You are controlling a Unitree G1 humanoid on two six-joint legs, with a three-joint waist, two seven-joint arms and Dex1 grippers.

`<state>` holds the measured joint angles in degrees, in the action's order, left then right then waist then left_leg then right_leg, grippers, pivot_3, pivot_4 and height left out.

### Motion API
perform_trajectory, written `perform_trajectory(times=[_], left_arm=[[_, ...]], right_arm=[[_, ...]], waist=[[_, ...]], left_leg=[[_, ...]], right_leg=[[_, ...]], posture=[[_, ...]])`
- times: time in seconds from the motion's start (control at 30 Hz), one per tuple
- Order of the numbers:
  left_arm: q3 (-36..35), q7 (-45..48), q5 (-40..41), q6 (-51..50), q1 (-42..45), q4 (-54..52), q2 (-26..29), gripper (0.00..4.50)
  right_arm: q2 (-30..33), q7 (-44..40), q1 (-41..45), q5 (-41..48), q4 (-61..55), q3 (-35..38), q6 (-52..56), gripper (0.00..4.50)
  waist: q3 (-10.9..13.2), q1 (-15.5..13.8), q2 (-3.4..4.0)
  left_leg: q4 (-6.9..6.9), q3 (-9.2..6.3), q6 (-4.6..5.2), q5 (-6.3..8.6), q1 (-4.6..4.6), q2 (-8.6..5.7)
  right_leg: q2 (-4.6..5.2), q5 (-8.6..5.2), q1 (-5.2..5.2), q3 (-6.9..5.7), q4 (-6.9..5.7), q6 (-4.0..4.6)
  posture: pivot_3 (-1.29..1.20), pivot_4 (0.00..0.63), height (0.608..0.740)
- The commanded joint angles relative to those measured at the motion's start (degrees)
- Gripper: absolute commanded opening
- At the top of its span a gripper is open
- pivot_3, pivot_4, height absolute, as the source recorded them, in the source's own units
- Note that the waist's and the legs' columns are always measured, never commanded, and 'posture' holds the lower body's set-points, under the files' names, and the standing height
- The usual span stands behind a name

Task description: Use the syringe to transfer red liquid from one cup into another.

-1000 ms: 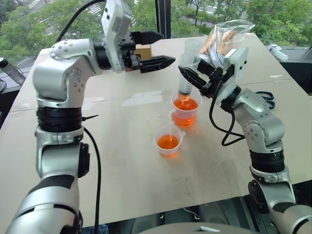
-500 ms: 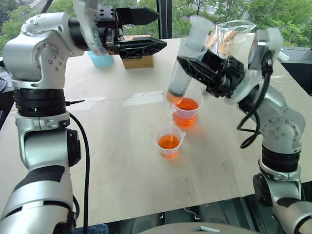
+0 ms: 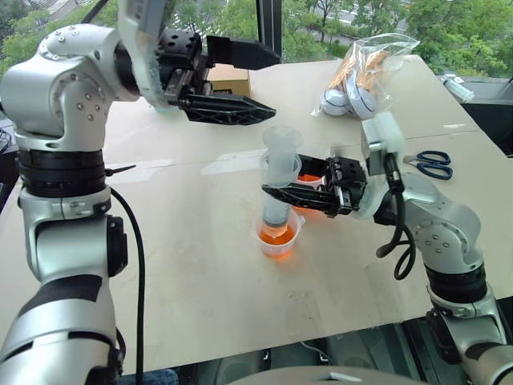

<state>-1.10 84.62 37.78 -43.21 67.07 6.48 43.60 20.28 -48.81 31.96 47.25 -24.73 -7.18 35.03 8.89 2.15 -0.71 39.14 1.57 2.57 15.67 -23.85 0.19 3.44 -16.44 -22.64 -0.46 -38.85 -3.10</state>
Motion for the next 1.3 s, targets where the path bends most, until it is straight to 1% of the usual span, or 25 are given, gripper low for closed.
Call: perform_trajectory(times=[0.03, 0.33, 0.53, 0.93, 1.03, 1.1, 1.17, 1.2, 1.3], left_arm=[[-0.70, -0.03, 2.49, -2.21, 0.93, -3.22, 0.43, 4.35], [-0.19, 0.25, 6.83, -7.01, -1.47, -8.14, -0.05, 4.35], [2.06, 1.01, 5.43, -6.91, -3.50, -9.90, 1.51, 4.35], [4.11, 1.63, 6.00, -8.63, -4.47, -10.87, 1.50, 4.35], [4.56, 1.69, 5.58, -8.46, -4.50, -10.66, 1.51, 3.56], [4.75, 1.75, 5.63, -8.58, -4.57, -10.79, 1.71, 2.47], [5.25, 1.72, 5.35, -8.56, -5.09, -11.29, 1.91, 1.66], [5.61, 1.79, 4.94, -8.21, -5.63, -11.63, 2.07, 1.43], [6.33, 1.59, 3.93, -7.45, -6.64, -12.07, 2.34, 1.44]], right_arm=[[-0.19, -1.50, 0.07, -2.15, 0.23, -0.23, -3.20, 1.49], [-0.79, -1.30, 0.51, -4.61, 1.73, -0.14, -4.24, 1.49], [-1.19, -0.98, 1.08, -5.62, 2.28, 0.02, -4.35, 1.49], [-1.96, 0.05, 0.97, -6.13, 1.77, 0.01, -3.88, 1.49], [-2.03, 0.08, 0.91, -6.21, 1.88, -0.06, -4.05, 1.49], [-2.10, 0.14, 0.87, -6.37, 1.88, -0.14, -4.15, 1.49], [-2.10, 0.14, 0.80, -6.50, 1.90, -0.13, -4.21, 1.49], [-2.07, 0.12, 0.77, -6.55, 1.94, -0.08, -4.22, 1.49], [-1.90, 0.05, 0.72, -6.70, 2.04, 0.08, -4.21, 1.49]], waist=[[0.00, -0.01, 0.00], [0.00, 0.02, 0.00], [0.00, 0.01, 0.00], [0.00, 0.00, 0.00], [0.00, 0.00, 0.00], [0.00, 0.00, 0.00], [0.00, 0.00, 0.00], [0.00, 0.00, 0.00], [0.00, 0.00, 0.00]], left_leg=[[0.00, 0.00, 0.00, 0.00, 0.00, 0.00], [0.01, -0.02, 0.00, 0.00, 0.00, 0.01], [0.01, -0.03, 0.00, 0.00, 0.00, 0.00], [0.01, -0.04, 0.00, 0.00, 0.00, 0.00], [0.01, -0.04, 0.00, 0.00, 0.00, 0.00], [0.01, -0.04, 0.00, 0.00, 0.00, 0.00], [0.01, -0.04, 0.00, 0.00, 0.00, 0.00], [0.01, -0.04, 0.00, 0.00, 0.00, 0.00], [0.01, -0.04, 0.00, 0.00, 0.00, 0.00]], right_leg=[[0.00, 0.00, 0.00, 0.00, 0.00, 0.00], [0.02, 0.00, 0.00, 0.00, -0.02, 0.00], [0.01, 0.00, 0.00, -0.01, -0.01, 0.00], [0.01, 0.00, 0.00, -0.01, -0.01, 0.00], [0.01, 0.00, 0.00, -0.01, -0.01, 0.00], [0.01, 0.00, 0.00, -0.01, -0.01, 0.00], [0.01, 0.00, 0.00, -0.01, -0.01, 0.00], [0.01, 0.00, 0.00, -0.01, -0.01, 0.00], [0.01, 0.00, 0.01, -0.01, 0.00, 0.00]], posture=[[0.00, 0.150, 0.740], [0.00, 0.150, 0.740], [0.00, 0.150, 0.740], [0.00, 0.150, 0.740], [0.00, 0.150, 0.740], [0.00, 0.150, 0.740], [0.00, 0.150, 0.740], [0.00, 0.150, 0.740], [0.00, 0.150, 0.740]])
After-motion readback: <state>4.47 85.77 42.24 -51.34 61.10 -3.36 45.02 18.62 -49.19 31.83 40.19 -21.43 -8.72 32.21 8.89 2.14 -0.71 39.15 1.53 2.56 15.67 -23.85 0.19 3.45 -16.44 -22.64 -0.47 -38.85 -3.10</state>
